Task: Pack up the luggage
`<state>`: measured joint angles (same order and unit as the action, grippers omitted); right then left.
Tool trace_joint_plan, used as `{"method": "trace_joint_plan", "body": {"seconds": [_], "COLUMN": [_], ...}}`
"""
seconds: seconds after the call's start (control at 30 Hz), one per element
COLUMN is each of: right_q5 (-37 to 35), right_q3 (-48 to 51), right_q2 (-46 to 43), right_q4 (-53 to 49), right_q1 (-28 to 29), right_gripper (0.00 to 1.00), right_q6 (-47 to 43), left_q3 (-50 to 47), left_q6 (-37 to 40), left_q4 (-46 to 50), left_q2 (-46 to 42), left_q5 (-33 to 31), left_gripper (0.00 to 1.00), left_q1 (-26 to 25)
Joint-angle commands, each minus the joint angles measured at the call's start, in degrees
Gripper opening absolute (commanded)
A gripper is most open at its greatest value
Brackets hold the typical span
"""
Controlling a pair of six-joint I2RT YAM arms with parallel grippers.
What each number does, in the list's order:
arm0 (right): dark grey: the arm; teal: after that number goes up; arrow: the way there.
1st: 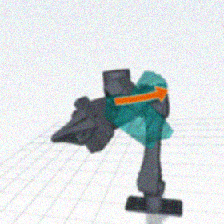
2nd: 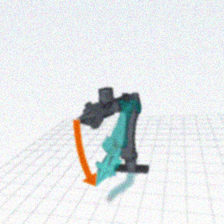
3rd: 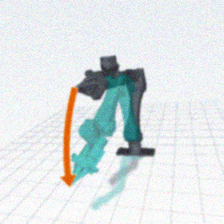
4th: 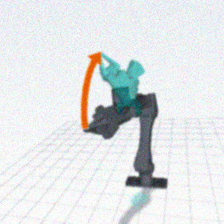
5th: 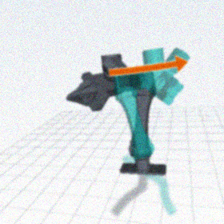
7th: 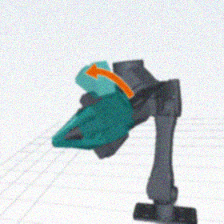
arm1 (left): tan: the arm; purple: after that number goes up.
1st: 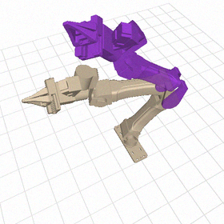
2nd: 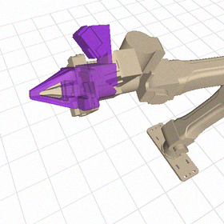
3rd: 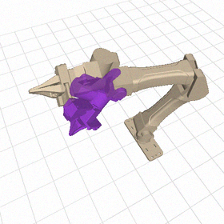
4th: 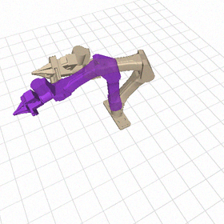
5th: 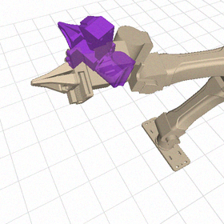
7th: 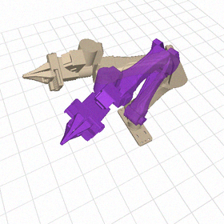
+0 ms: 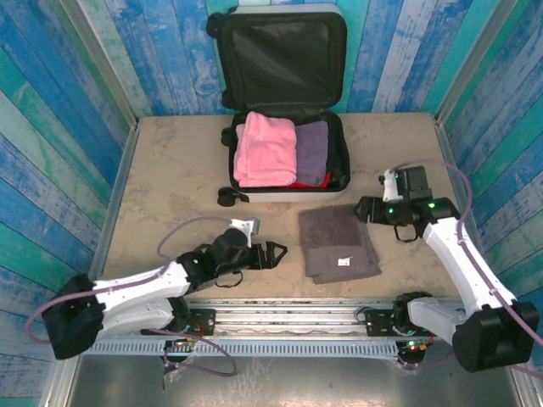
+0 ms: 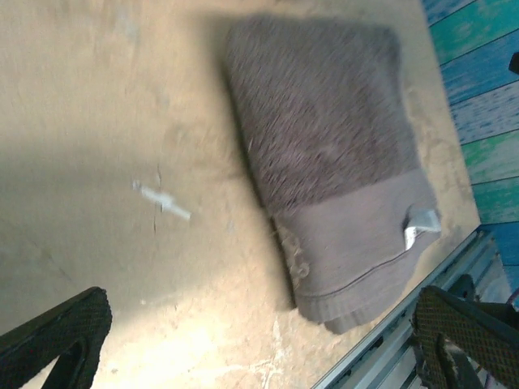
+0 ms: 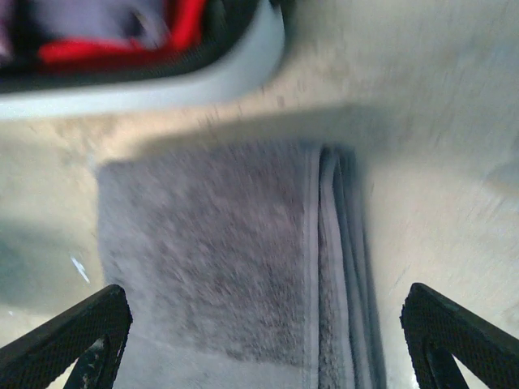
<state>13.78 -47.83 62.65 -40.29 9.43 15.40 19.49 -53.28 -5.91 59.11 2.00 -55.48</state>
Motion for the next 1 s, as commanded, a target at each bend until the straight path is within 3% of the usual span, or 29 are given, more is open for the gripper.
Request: {"method": "trace_joint_plan", "body": {"seconds": [0.0,0.2,0.43,0.7,0.87,0.97], "right_q5": [2.0,3.3,6.0,8.1,7.4,8.1], "right_q3": [2.5,3.5,2.6,7.7,7.6,7.0], "right_q2": [3.6,12.8,20.8,25.1,26.3,26.5], "right_q4": [3.2,9.0,13.1,18.4,18.8,18.7], "right_q1": [-1.0,-1.3,-1.3,-0.2,3.8,5.2], "right_gripper": [0.90,0.88,0.83,0.76,0.69,0.49], "right_q6": [2.3,1.9,0.5,0.6,0.0,0.5], "left_q3": [0.7,6.6,9.2,11.3,15.3,18.8], "left_q6": [-7.9,-14.4,-25.6,-31.2,-29.2,-26.0], "left_q4": [-15.0,-27.2,-32.1,-34.0,-32.5,-28.8], "left_q2": [7.0,25.3,37.8,46.9,48.8,48.9], "left_q5": [-0.2,5.2,1.5,0.4,-0.1,0.1], "left_gripper": [0.97,0.97,0.97,0.80,0.65,0.54], "left_q1": [-1.5,-3.7,-5.9,-7.2,-7.2,-7.2]}}
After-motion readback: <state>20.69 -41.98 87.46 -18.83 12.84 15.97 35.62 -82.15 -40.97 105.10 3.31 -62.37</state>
